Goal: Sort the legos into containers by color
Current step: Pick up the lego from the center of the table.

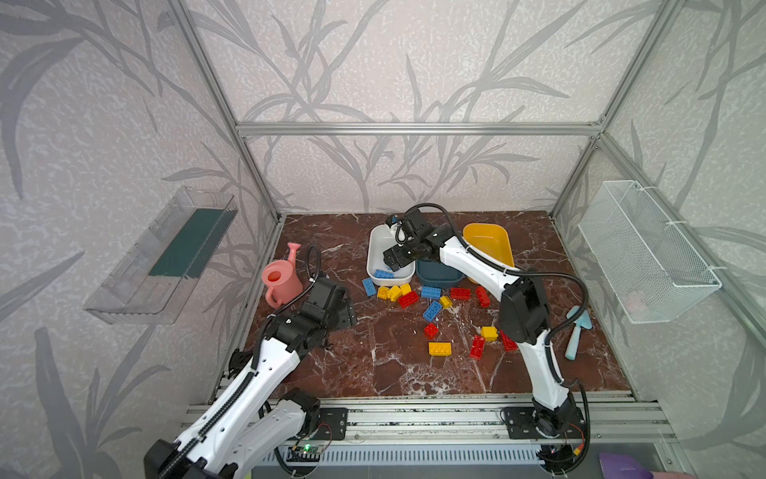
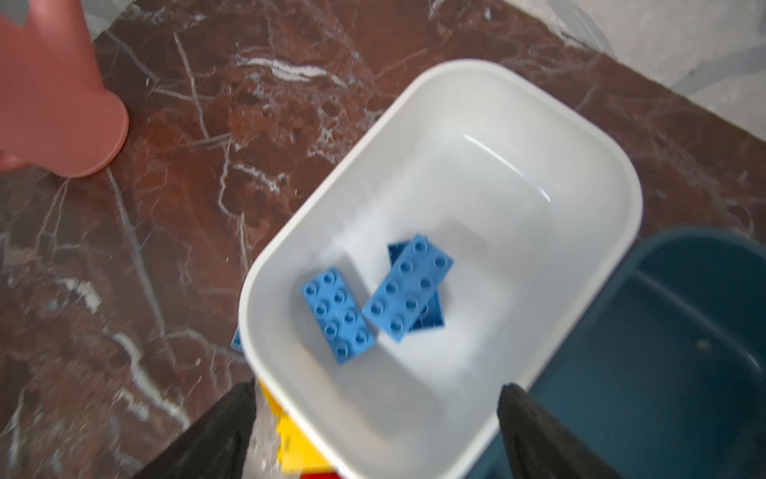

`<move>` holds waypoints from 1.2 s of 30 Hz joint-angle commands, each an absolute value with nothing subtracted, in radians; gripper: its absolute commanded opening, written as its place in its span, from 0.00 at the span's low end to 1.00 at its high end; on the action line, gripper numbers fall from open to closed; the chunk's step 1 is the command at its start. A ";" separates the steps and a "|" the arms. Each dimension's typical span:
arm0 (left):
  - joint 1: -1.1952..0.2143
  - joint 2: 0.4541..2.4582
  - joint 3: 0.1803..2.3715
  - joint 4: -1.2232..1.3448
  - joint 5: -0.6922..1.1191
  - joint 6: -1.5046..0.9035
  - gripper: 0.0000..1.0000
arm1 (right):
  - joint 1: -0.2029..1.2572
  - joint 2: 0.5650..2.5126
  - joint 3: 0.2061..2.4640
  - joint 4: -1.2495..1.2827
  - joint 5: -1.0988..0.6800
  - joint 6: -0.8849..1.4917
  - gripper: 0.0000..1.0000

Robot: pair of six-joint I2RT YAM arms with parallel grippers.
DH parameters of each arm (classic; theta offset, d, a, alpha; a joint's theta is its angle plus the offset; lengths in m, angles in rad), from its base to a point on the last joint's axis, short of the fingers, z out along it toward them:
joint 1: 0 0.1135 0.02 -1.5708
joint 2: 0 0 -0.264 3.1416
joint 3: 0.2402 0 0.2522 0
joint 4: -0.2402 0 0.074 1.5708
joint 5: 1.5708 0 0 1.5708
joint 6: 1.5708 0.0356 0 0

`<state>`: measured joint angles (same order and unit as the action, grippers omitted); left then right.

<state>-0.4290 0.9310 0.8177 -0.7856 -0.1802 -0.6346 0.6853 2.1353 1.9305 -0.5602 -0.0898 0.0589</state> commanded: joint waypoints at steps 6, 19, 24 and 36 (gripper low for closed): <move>-0.424 1.171 0.846 -0.616 -0.204 -0.759 0.83 | 0.690 1.551 1.232 -0.115 -0.085 0.254 0.92; -0.408 1.599 1.029 -0.491 -0.196 -0.741 0.82 | 0.790 1.112 0.624 0.034 0.039 0.325 0.92; -0.396 1.711 1.092 -0.468 -0.190 -0.741 0.82 | 0.792 1.080 0.560 0.089 0.043 0.321 0.92; -0.355 1.872 1.196 -0.448 -0.142 -0.723 0.79 | 0.792 1.120 0.493 0.184 0.063 0.311 0.92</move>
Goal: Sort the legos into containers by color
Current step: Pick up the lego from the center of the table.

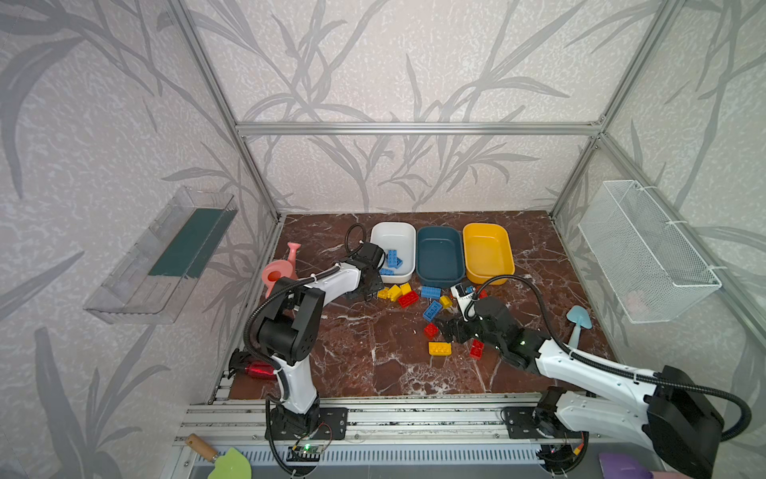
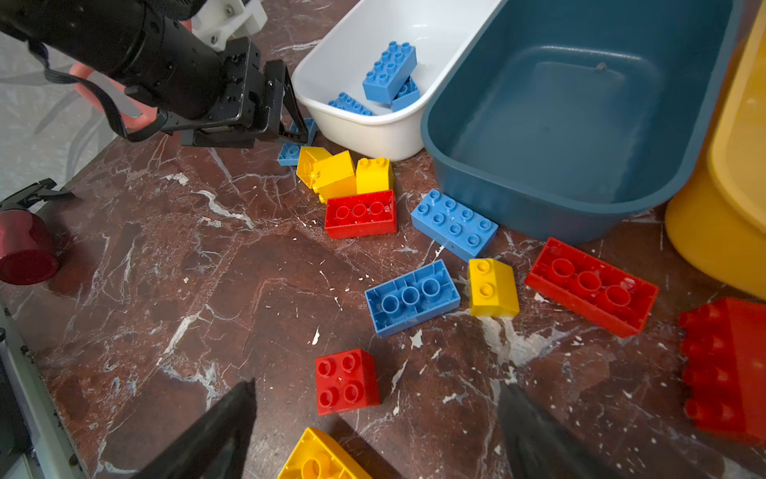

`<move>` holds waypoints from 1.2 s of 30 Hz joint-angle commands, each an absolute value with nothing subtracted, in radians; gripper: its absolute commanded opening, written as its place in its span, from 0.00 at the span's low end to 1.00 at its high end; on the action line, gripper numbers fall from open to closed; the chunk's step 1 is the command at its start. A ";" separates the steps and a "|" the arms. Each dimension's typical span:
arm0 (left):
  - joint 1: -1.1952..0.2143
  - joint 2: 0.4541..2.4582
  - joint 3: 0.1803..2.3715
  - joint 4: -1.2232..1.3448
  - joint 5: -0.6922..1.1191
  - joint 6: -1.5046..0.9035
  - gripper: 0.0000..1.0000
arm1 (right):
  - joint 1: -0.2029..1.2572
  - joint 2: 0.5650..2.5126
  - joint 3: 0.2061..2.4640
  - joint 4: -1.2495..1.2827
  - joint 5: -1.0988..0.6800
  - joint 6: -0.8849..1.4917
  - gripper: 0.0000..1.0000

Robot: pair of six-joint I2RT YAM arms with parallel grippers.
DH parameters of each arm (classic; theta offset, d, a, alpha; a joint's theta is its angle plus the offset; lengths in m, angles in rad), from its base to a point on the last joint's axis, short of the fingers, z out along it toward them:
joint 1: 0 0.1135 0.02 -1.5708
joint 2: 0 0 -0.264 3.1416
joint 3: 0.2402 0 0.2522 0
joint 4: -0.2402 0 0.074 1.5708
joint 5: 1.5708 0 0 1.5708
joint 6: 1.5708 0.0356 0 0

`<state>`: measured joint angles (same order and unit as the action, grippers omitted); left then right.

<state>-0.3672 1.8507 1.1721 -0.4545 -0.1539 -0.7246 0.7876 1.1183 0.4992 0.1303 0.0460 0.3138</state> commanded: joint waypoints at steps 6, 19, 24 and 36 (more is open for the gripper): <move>-0.349 1.898 1.203 -0.446 -0.136 -0.722 0.73 | 0.792 1.119 0.485 0.195 0.069 0.306 0.92; -0.350 1.867 1.173 -0.465 -0.179 -0.735 0.37 | 0.792 1.121 0.480 0.204 0.064 0.305 0.91; -0.350 1.835 1.161 -0.486 -0.192 -0.733 0.32 | 0.792 1.112 0.477 0.203 0.065 0.302 0.91; -0.351 1.699 1.243 -0.622 -0.173 -0.662 0.31 | 0.792 1.091 0.467 0.207 0.050 0.313 0.91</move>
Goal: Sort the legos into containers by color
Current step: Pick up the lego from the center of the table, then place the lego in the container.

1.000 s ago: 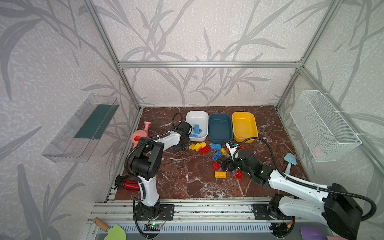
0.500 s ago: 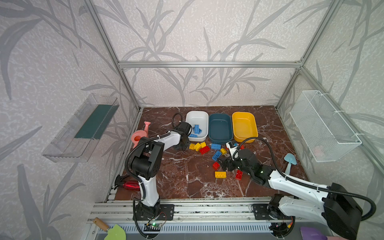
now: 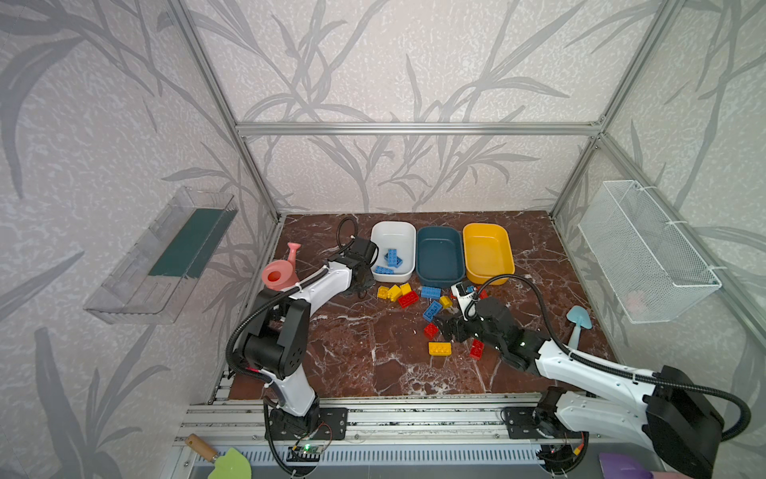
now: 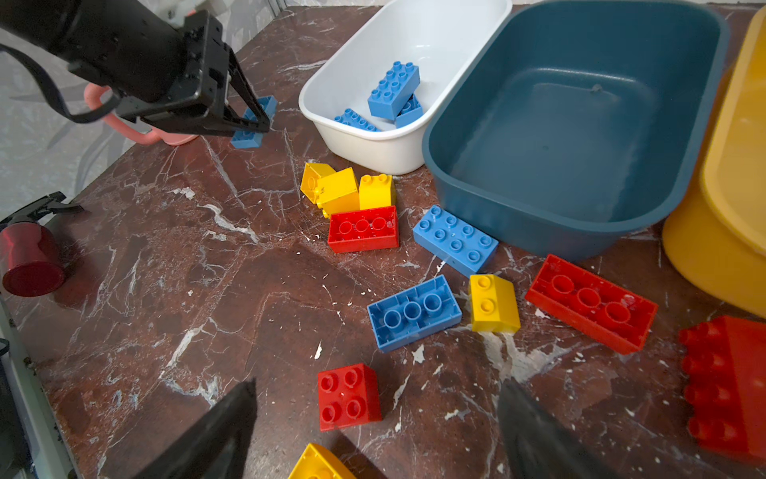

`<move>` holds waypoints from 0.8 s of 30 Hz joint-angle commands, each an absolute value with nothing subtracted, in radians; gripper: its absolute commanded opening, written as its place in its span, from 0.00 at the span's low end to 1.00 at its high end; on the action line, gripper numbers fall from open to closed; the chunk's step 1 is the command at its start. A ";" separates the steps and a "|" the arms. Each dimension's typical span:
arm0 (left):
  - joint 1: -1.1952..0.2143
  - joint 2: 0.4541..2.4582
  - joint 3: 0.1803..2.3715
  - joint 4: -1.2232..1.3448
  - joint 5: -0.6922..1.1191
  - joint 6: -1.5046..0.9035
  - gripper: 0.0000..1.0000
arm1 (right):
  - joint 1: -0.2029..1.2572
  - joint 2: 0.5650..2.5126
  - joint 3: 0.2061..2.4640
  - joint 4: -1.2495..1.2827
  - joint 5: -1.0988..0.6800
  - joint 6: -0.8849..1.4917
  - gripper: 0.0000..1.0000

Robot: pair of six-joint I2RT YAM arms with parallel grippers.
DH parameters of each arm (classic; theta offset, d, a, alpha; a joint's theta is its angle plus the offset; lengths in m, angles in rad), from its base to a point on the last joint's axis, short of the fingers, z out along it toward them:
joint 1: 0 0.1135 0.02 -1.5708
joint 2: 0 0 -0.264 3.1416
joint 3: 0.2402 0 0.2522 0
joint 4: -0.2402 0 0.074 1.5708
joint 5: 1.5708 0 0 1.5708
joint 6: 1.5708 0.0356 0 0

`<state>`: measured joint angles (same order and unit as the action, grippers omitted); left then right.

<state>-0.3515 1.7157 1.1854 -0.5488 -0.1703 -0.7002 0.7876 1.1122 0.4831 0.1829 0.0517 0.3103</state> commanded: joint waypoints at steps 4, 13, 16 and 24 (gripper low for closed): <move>-0.351 1.732 1.346 -0.659 -0.130 -0.635 0.30 | 0.792 1.090 0.463 0.213 0.035 0.328 0.91; -0.360 1.940 1.658 -0.758 -0.113 -0.580 0.31 | 0.792 1.101 0.461 0.212 0.029 0.343 0.91; -0.360 2.011 1.743 -0.778 -0.101 -0.572 0.31 | 0.792 1.111 0.464 0.212 0.035 0.347 0.91; -0.367 2.156 1.917 -0.826 -0.076 -0.557 0.31 | 0.792 1.144 0.475 0.207 0.040 0.344 0.91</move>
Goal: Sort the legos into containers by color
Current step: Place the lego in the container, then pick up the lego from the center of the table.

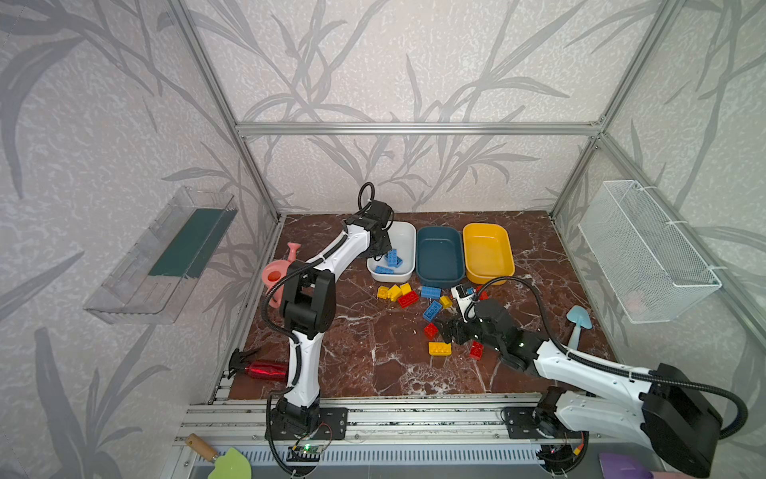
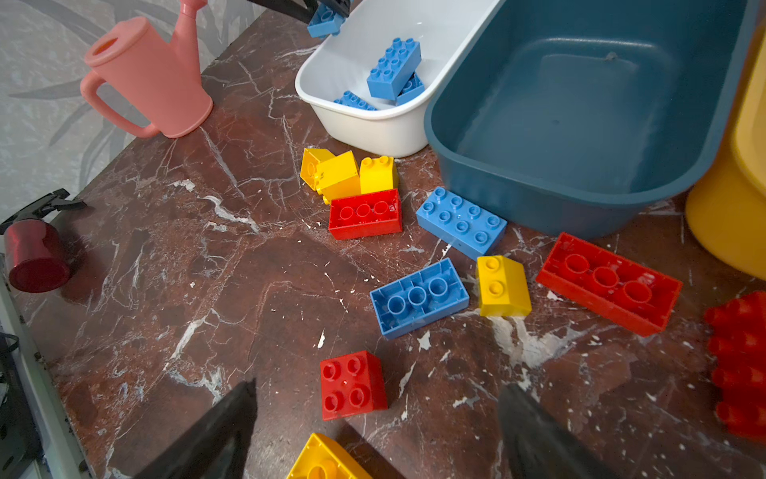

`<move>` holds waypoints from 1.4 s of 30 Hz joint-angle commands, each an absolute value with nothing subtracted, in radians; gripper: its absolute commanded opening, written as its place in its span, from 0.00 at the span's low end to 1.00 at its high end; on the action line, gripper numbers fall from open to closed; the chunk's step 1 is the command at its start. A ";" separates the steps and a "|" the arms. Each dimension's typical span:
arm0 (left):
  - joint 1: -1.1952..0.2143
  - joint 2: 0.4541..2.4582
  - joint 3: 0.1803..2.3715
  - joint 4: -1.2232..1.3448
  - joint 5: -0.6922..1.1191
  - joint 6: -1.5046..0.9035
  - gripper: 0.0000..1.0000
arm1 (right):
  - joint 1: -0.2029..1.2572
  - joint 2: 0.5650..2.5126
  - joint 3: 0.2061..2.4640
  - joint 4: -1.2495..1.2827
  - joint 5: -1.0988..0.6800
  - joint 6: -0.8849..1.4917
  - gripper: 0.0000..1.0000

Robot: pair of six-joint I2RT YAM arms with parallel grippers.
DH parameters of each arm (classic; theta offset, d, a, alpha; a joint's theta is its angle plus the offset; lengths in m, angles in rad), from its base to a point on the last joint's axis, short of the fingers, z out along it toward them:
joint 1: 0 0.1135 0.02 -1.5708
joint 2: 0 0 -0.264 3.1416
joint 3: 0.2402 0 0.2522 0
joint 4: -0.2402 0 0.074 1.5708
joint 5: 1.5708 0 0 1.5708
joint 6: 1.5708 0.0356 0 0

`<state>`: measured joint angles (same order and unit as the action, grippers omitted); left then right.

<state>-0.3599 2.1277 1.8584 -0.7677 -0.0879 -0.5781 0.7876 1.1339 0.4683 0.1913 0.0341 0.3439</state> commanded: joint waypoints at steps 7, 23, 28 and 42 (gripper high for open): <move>-0.368 2.200 1.983 -0.844 -0.062 -0.548 0.36 | 0.792 1.135 0.480 0.180 0.058 0.335 0.91; -0.423 1.867 1.783 -0.821 -0.069 -0.536 0.70 | 0.798 1.269 0.711 -0.093 0.132 0.331 0.90; -0.448 1.604 1.562 -0.778 -0.065 -0.550 0.73 | 0.814 1.379 0.816 -0.150 0.166 0.347 0.90; -0.447 0.938 1.012 -0.757 -0.098 -0.542 0.73 | 0.839 1.679 1.046 -0.222 0.381 0.554 0.95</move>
